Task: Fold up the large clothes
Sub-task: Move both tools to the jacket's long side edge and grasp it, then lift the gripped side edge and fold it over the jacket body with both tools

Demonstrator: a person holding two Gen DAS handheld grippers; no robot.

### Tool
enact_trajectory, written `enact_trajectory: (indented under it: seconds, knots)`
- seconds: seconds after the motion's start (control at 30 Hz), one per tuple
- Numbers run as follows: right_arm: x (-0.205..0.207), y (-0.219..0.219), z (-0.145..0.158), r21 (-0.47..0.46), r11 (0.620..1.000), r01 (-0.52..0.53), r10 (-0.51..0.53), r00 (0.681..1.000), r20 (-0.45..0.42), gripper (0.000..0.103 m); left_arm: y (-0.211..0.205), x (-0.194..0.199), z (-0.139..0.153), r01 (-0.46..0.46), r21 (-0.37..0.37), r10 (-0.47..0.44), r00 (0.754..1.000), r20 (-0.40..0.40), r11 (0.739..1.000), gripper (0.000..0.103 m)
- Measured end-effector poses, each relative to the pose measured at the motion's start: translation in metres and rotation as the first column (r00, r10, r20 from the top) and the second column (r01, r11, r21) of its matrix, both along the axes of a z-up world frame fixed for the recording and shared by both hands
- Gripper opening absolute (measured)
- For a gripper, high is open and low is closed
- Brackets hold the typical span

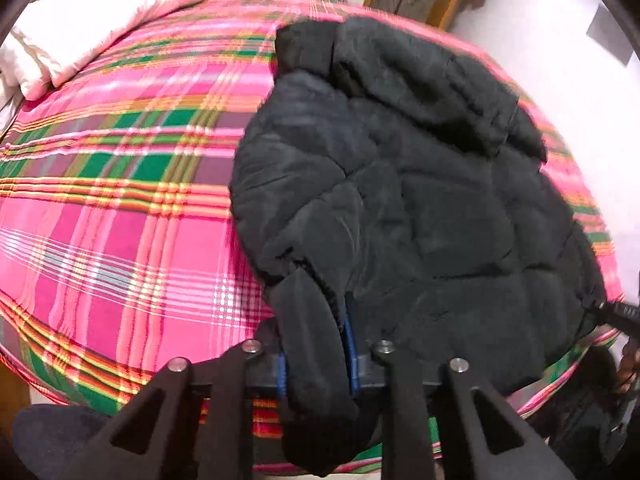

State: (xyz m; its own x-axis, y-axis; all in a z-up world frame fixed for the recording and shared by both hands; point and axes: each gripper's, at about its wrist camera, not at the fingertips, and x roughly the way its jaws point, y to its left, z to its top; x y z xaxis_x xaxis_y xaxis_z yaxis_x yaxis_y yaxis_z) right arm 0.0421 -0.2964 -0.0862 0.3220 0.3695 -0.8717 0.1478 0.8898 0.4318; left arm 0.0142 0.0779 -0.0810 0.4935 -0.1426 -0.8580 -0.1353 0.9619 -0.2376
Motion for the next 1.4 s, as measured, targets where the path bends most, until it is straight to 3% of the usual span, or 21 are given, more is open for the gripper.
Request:
enact_trajectory:
  seconds: [0.2,0.3,0.47,0.7,0.83,1.03,1.2,1.4]
  knots:
    - [-0.004,-0.003,0.039,0.041,0.999,-0.022,0.018,0.995,0.098,0.013,0.018,-0.009,0.054,-0.009,-0.076,0.019,0.990,0.137,0.997,0.017]
    - [0.006,-0.007,0.046,0.041,0.999,-0.028,0.023,0.993,0.119,0.013,0.033,-0.001,0.067,-0.010,-0.123,0.030,0.987,0.156,0.992,0.017]
    - [0.030,0.003,0.076,0.043,0.999,-0.030,0.021,0.981,0.194,0.013,0.028,0.031,0.104,0.010,-0.090,0.010,0.975,0.222,0.996,0.016]
    - [0.005,0.011,0.115,0.071,0.996,-0.052,0.028,0.952,0.305,0.013,0.025,0.003,0.140,0.035,-0.124,0.006,0.950,0.311,0.992,0.015]
    - [-0.014,0.003,0.124,0.105,0.994,-0.036,-0.001,0.942,0.336,0.013,0.042,-0.029,0.149,0.021,-0.200,0.052,0.935,0.350,0.980,0.015]
    - [-0.040,-0.009,0.129,0.152,0.988,-0.016,-0.037,0.941,0.337,0.013,0.071,-0.075,0.139,-0.024,-0.329,0.141,0.931,0.336,0.944,0.015]
    - [-0.049,-0.010,0.134,0.177,0.984,-0.015,-0.046,0.940,0.339,0.013,0.073,-0.098,0.136,-0.028,-0.349,0.150,0.933,0.328,0.937,0.015]
    - [-0.014,-0.010,0.142,0.200,0.980,-0.015,-0.061,0.926,0.371,0.013,0.078,-0.079,0.140,-0.038,-0.352,0.160,0.932,0.325,0.935,0.015]
